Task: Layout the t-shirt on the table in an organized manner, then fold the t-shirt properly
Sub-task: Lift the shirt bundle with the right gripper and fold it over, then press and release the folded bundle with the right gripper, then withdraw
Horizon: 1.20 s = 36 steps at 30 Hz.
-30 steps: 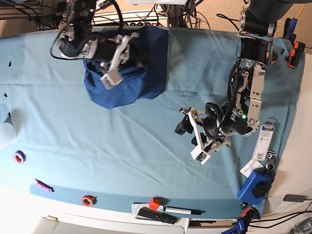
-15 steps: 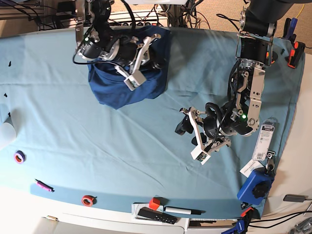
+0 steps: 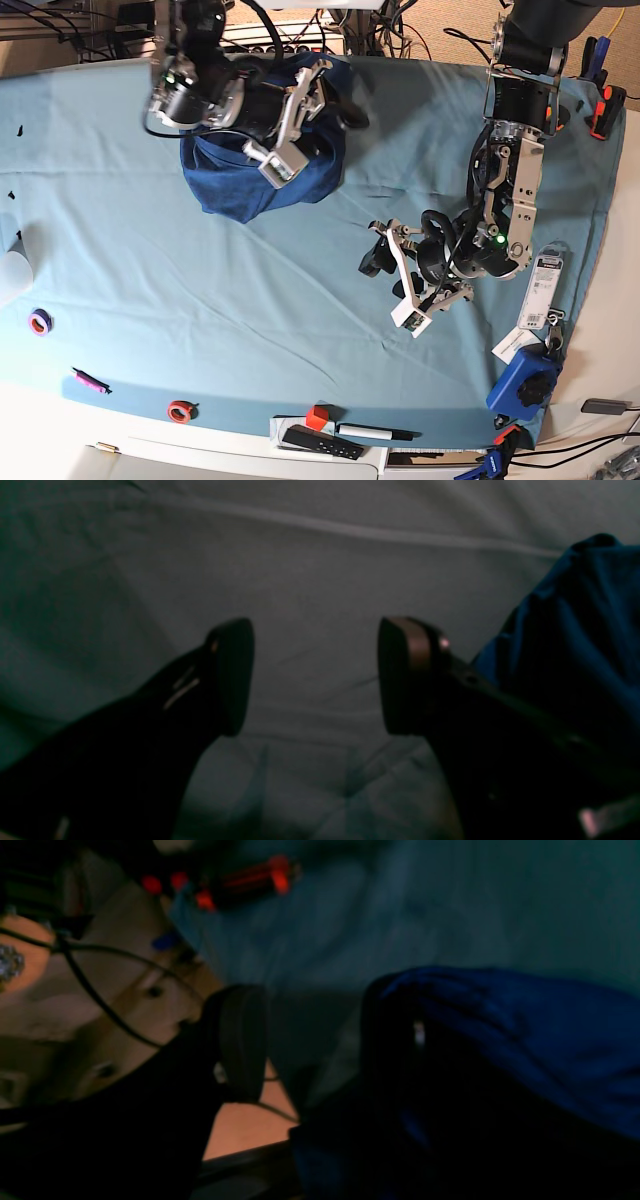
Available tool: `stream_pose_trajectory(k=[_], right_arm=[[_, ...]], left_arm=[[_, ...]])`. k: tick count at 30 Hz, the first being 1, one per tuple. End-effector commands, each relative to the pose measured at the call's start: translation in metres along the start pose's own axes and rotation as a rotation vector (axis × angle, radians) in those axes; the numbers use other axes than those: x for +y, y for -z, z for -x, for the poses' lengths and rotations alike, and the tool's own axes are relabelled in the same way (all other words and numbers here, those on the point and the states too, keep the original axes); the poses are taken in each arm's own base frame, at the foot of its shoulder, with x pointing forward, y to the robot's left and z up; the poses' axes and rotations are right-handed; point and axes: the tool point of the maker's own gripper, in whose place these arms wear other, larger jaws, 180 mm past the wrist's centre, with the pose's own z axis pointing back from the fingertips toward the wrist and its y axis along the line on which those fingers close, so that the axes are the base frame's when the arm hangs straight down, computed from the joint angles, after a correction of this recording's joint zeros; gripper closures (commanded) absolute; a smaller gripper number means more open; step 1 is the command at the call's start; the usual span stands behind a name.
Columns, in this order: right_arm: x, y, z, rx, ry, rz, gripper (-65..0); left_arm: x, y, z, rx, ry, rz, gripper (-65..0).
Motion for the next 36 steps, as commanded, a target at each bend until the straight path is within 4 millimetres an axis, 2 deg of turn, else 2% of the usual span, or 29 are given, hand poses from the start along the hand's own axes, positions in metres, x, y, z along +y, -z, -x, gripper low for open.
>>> stream_pose_trajectory(k=[1,3,5,14,20,22,26,32,36], right_arm=[[0.001,-0.009,-0.019,-0.066,-0.037,0.019,-33.6],[-0.006,-0.023,-0.028,-0.088,-0.071,0.087,-33.6],[-0.015,-0.034,-0.027,-0.098,-0.050,0.142,-33.6],[-0.055,-0.072,0.005,-0.044,0.100,0.327,-33.6],[-0.085,-0.117,0.034,-0.027,0.222,0.515,-33.6],[-0.090,-0.125,0.042,-0.035,0.267,0.556,-33.6],[-0.095,-0.124,0.054,-0.058,0.349,0.569,-33.6],[-0.110,-0.118,0.079,-0.043,0.427,0.584,-33.6],[-0.119,-0.117,0.077,-0.060,0.434,0.602,-33.6]], left_arm=[[0.001,-0.005,-0.021,-0.061,0.019,0.001,-36.2],[0.001,-0.005,-0.021,-0.060,0.019,0.001,-36.2],[0.001,-0.005,-0.021,-0.061,0.018,0.001,-36.2],[0.000,-0.005,-0.025,-0.099,0.015,0.004,-36.2],[0.001,-0.003,-0.019,-0.082,0.020,-0.005,-36.2],[-0.003,-0.003,-0.014,-0.075,0.031,0.010,-36.2],[-0.006,-0.001,-0.005,-0.065,0.020,0.018,-36.2],[-0.006,-0.001,-0.004,-0.062,0.019,0.017,-36.2],[-0.006,-0.001,-0.004,-0.062,0.018,0.017,-36.2]])
